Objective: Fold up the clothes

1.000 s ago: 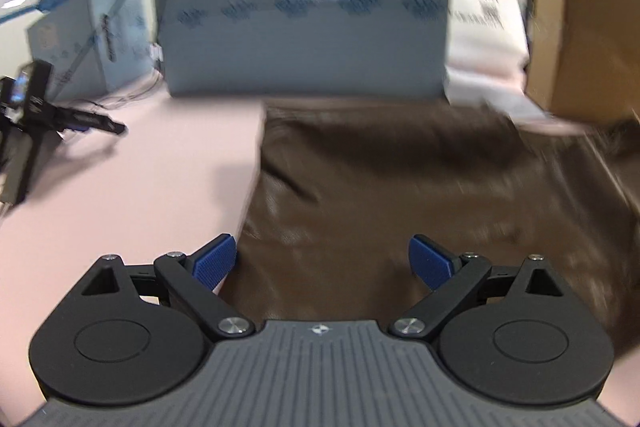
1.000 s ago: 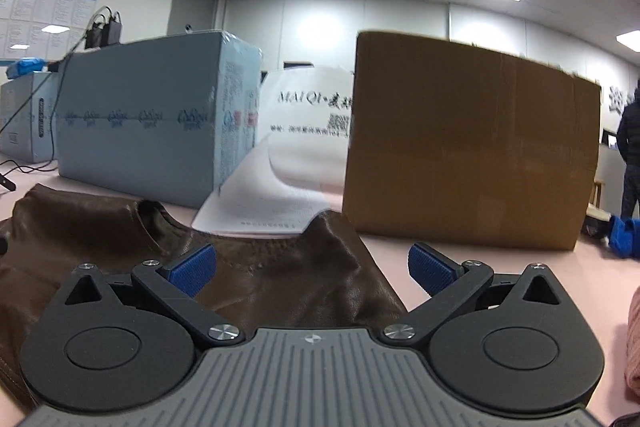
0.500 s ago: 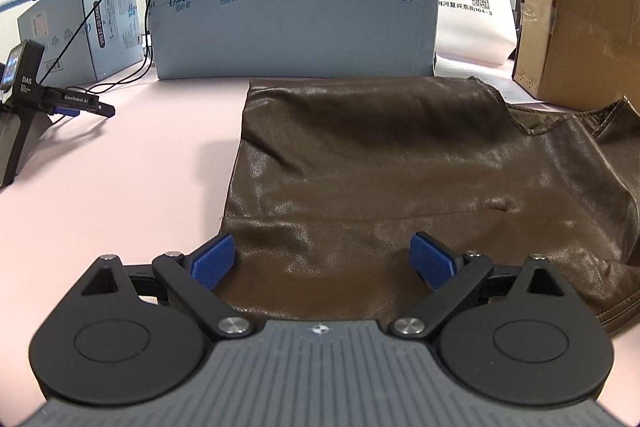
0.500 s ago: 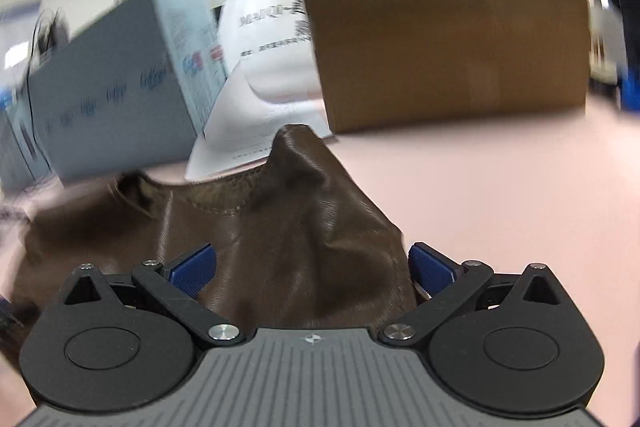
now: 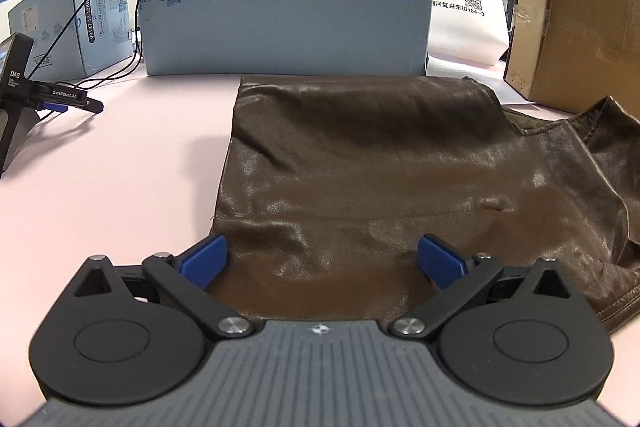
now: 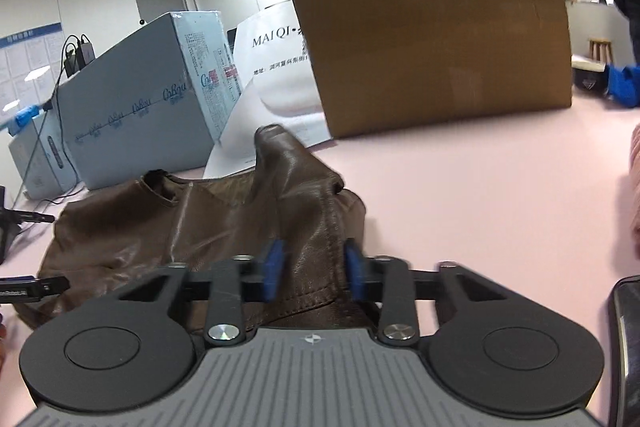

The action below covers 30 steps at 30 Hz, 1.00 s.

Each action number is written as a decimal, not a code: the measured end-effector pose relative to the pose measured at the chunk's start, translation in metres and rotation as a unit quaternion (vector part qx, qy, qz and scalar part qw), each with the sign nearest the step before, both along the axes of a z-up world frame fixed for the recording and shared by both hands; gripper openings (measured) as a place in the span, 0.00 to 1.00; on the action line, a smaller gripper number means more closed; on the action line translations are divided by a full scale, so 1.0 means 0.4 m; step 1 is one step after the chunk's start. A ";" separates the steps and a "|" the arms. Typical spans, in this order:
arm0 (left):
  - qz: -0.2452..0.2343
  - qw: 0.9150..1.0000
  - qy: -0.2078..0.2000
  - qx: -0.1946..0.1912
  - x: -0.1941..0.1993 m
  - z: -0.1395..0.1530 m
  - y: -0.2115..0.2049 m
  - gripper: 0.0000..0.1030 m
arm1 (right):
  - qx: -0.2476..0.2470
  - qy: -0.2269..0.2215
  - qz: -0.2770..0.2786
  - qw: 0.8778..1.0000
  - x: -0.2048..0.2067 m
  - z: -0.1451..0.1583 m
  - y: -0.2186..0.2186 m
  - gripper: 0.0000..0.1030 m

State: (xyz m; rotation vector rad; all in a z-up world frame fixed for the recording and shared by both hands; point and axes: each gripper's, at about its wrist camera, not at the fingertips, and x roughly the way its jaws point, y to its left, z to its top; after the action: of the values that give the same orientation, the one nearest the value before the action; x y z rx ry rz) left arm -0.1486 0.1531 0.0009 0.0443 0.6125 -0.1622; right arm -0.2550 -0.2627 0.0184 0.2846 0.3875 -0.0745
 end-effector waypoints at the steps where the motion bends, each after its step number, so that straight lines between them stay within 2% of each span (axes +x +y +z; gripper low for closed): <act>1: -0.001 1.000 0.000 -0.003 0.002 0.000 0.003 1.00 | 0.005 -0.002 -0.005 1.000 -0.001 -0.001 -0.003 0.10; 5: -0.006 1.000 0.000 -0.016 0.009 0.001 0.015 1.00 | 0.018 -0.003 -0.010 1.000 -0.018 0.001 -0.006 0.07; 7: -0.007 1.000 0.000 -0.019 0.010 0.001 0.017 1.00 | -0.003 0.007 -0.016 1.000 -0.032 0.002 0.000 0.07; 14: -0.011 1.000 -0.002 -0.027 0.013 0.003 0.029 1.00 | -0.027 0.064 -0.039 0.997 -0.025 -0.022 -0.001 0.06; 17: -0.013 0.999 -0.004 -0.035 0.013 0.004 0.035 1.00 | -0.070 0.082 -0.036 0.994 -0.006 -0.016 0.024 0.08; 19: -0.038 0.996 -0.021 -0.072 0.007 0.016 0.059 0.97 | -0.107 0.076 -0.043 0.990 0.000 0.001 0.044 0.18; 20: -0.060 0.992 -0.039 -0.102 0.003 0.028 0.078 0.95 | -0.126 0.072 -0.048 0.988 0.003 0.010 0.055 0.22; 22: -0.081 0.985 -0.076 -0.136 -0.002 0.056 0.105 0.95 | -0.135 0.042 -0.049 0.989 -0.003 0.050 0.062 0.37; 24: -0.078 0.978 -0.134 -0.137 0.001 0.122 0.127 0.99 | -0.130 0.021 -0.035 0.991 0.001 0.086 0.070 0.40; 26: -0.087 0.977 -0.159 -0.112 0.026 0.177 0.120 1.00 | -0.130 0.005 -0.009 0.992 0.011 0.128 0.086 0.45; 27: -0.106 0.977 -0.158 -0.096 0.059 0.205 0.095 1.00 | -0.133 0.002 0.003 0.991 0.019 0.142 0.096 0.49; 28: -0.132 0.975 -0.154 -0.092 0.098 0.212 0.075 1.00 | -0.140 -0.002 0.022 0.990 0.029 0.157 0.112 0.53; 30: -0.167 0.965 -0.165 -0.117 0.150 0.172 0.092 1.00 | -0.147 -0.019 0.071 0.986 0.054 0.177 0.148 0.56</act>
State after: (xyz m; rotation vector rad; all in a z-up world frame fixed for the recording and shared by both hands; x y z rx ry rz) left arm -0.0884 0.1898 0.0698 -0.0549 0.2445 -0.5430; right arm -0.2335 -0.2035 0.0891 -0.0335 0.3530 0.0147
